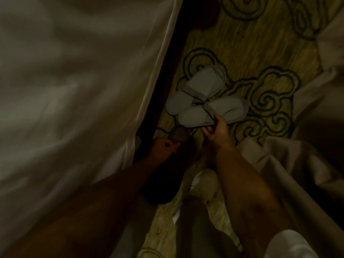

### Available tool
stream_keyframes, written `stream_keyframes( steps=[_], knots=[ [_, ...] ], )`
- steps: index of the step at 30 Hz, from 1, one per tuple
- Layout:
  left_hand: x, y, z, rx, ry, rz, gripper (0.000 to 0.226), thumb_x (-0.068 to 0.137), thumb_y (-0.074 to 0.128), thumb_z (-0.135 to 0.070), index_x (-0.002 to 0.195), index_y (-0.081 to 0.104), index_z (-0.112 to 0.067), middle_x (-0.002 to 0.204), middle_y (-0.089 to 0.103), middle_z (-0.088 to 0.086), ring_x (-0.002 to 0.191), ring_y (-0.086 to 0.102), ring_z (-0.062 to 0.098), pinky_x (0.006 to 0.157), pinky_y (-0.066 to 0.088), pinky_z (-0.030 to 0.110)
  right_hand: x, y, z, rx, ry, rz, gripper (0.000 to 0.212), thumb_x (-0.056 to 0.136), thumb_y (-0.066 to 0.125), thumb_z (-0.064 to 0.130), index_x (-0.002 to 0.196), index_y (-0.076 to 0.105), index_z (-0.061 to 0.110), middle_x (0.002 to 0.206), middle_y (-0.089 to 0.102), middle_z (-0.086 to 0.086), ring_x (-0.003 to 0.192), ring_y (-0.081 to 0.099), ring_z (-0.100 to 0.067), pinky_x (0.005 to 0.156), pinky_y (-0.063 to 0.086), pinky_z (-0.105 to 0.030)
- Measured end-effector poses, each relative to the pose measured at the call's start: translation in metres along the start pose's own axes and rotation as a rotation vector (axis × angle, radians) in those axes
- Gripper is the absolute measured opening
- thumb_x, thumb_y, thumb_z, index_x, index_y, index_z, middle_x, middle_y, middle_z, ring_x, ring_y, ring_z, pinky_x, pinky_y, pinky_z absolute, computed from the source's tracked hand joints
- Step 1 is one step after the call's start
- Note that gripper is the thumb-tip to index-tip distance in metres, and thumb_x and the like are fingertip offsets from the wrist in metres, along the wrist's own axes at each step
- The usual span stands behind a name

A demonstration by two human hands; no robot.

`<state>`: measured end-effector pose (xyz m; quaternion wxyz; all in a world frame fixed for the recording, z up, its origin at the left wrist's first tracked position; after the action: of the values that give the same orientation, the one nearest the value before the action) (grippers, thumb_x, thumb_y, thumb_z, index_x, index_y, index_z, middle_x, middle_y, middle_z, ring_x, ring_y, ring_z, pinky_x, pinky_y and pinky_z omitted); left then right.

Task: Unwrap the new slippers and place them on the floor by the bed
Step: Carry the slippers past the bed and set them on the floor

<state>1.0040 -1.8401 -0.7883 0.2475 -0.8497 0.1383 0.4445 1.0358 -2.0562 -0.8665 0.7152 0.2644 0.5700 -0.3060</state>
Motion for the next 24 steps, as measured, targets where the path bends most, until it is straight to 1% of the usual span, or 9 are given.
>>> stream_keyframes(
  steps=[4,8,10,13,16,19,21,22,24],
  knots=[
    [-0.016,-0.012,-0.01,-0.015,-0.017,-0.043,0.041,0.094,0.072,-0.019,0.055,0.066,-0.011,0.058,0.061,0.008,0.058,0.059,0.02,0.061,0.046,0.025,-0.019,-0.012,-0.003,-0.233,0.022,-0.042,0.058,0.099,0.055,0.051,0.148,0.046,0.022,0.131,0.058,-0.001,0.119,0.056,-0.024,0.111,0.044,-0.046],
    [-0.055,-0.026,-0.033,0.018,-0.003,-0.092,0.035,0.094,0.072,-0.025,0.064,0.074,-0.008,0.059,0.064,0.0,0.059,0.061,0.011,0.061,0.047,0.021,-0.067,-0.026,0.03,-0.425,-0.164,-0.207,0.051,0.102,0.057,0.027,0.147,0.051,0.003,0.147,0.056,-0.016,0.133,0.055,-0.035,0.112,0.044,-0.045],
    [-0.081,-0.036,-0.053,0.021,-0.003,-0.105,0.035,0.093,0.073,-0.03,0.062,0.074,-0.014,0.053,0.062,-0.013,0.052,0.058,-0.002,0.054,0.042,0.011,-0.108,-0.024,0.037,-0.454,-0.154,-0.189,0.044,0.102,0.056,0.027,0.14,0.056,0.004,0.136,0.062,-0.015,0.119,0.063,-0.033,0.102,0.052,-0.048],
    [-0.126,-0.049,-0.09,-0.013,0.033,-0.078,0.035,0.093,0.073,-0.03,0.059,0.072,-0.021,0.055,0.066,-0.006,0.054,0.058,0.003,0.057,0.044,0.021,-0.189,-0.011,0.038,-0.462,-0.058,-0.039,0.042,0.103,0.052,0.039,0.137,0.057,0.015,0.121,0.063,-0.009,0.092,0.066,-0.022,0.078,0.057,-0.041],
    [-0.178,-0.072,-0.134,-0.058,0.096,-0.054,0.036,0.094,0.071,-0.029,0.059,0.072,-0.02,0.055,0.065,-0.005,0.05,0.056,-0.003,0.055,0.04,0.022,-0.277,0.002,0.046,-0.548,-0.059,0.057,0.031,0.101,0.054,0.045,0.125,0.057,0.026,0.119,0.062,-0.005,0.094,0.063,-0.016,0.081,0.055,-0.037],
    [-0.234,-0.106,-0.175,-0.089,0.138,-0.048,0.038,0.094,0.071,-0.036,0.058,0.072,-0.024,0.053,0.066,-0.008,0.051,0.057,-0.004,0.052,0.041,0.016,-0.372,0.016,0.065,-0.625,-0.102,0.089,0.012,0.101,0.058,0.039,0.103,0.062,0.027,0.119,0.065,-0.007,0.091,0.065,-0.016,0.069,0.057,-0.031],
    [-0.272,-0.132,-0.203,-0.141,0.186,-0.07,0.038,0.092,0.073,-0.036,0.056,0.073,-0.027,0.053,0.068,-0.008,0.051,0.059,-0.003,0.051,0.043,0.014,-0.426,0.021,0.075,-0.698,-0.16,0.095,0.027,0.1,0.06,0.034,0.113,0.067,0.012,0.129,0.066,-0.022,0.109,0.067,-0.034,0.089,0.06,-0.045],
    [-0.291,-0.145,-0.217,-0.161,0.209,-0.082,0.037,0.092,0.074,-0.036,0.055,0.074,-0.028,0.054,0.069,-0.009,0.05,0.06,-0.004,0.05,0.043,0.012,-0.452,0.023,0.079,-0.737,-0.194,0.086,0.036,0.099,0.062,0.035,0.119,0.065,0.005,0.133,0.063,-0.025,0.119,0.063,-0.039,0.1,0.052,-0.05],
    [-0.329,-0.168,-0.245,-0.181,0.25,-0.089,0.035,0.091,0.073,-0.041,0.057,0.075,-0.03,0.056,0.07,-0.009,0.051,0.061,-0.004,0.051,0.044,0.012,-0.504,0.032,0.085,-0.763,-0.235,0.103,0.04,0.096,0.066,0.039,0.122,0.066,0.008,0.133,0.065,-0.02,0.122,0.062,-0.037,0.104,0.048,-0.049]
  ],
)
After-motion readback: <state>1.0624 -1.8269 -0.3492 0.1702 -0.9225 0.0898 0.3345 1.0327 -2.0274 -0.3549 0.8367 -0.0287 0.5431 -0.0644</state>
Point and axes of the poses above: each hand's wrist, its own x-axis towards the middle knuckle, its own y-axis out of the palm, z = x × y, the point moved 5 cm from there along x, towards the middle knuckle
